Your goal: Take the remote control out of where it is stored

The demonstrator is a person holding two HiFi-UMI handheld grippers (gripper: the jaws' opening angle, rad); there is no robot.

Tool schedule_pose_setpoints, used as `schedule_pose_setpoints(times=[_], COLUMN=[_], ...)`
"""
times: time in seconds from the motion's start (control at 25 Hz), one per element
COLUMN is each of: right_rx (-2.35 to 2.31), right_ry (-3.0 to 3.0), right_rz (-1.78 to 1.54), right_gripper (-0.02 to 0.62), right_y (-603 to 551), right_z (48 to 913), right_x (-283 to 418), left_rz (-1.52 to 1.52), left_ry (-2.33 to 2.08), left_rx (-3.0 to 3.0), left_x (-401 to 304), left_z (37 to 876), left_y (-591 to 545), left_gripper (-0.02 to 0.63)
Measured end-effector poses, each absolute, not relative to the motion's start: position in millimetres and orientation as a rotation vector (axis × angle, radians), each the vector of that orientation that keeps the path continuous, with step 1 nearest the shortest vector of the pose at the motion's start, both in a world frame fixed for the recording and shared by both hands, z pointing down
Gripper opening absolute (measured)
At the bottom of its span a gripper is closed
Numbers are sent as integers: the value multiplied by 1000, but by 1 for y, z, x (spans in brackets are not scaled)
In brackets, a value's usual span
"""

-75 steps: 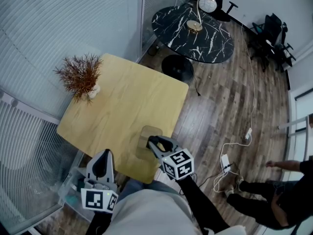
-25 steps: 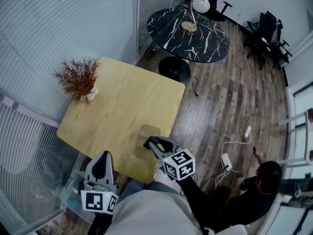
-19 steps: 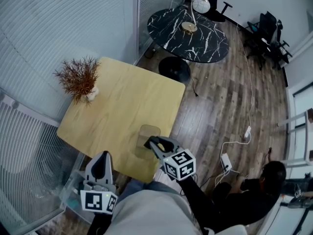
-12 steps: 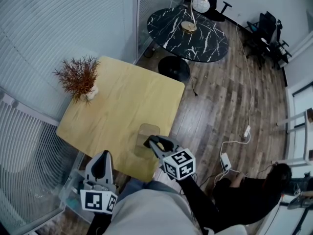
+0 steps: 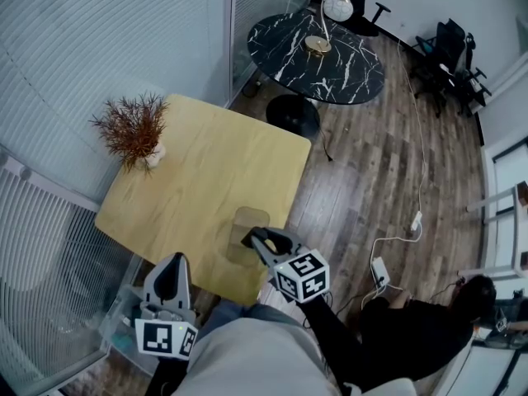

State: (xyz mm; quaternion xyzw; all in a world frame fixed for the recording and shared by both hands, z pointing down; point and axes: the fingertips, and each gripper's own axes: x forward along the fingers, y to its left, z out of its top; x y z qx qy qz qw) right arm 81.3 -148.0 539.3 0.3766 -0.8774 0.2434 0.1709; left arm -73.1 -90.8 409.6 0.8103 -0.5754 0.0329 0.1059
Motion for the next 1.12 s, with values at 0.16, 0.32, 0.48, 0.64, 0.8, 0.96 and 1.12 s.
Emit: schedule_pose_setpoints(times=[0.16, 0.32, 0.48, 0.64, 0.8, 0.96, 1.12], right_rx=[1075, 1081, 1083, 1085, 1087, 1091, 1098], right_ry=[-2493, -2493, -2492, -2492, -2495, -2498, -2500], right_rz=[691, 692, 690, 688, 685, 683, 682], right_gripper=[104, 104, 104, 104, 104, 104, 104], right_y=[-147, -146, -147, -146, -144, -144, -144], right_z=[537, 536, 535, 535, 534, 533, 531], right_x=[82, 83, 84, 82, 83, 84, 85], left_rz=[96, 98, 95, 92, 90, 90, 89], left_ry=[-1696, -1694, -1692, -1687, -1688, -1690, -1691], left_rx=[2389, 2388, 2386, 2392, 2393, 2391, 2391], left_x=[-74, -74, -74, -74, -73, -74, -74], left_z=[408, 409, 409, 410, 409, 409, 409], left_y=[-90, -89, -89, -88, -86, -85, -84], left_gripper=[8, 8, 8, 8, 8, 8, 8])
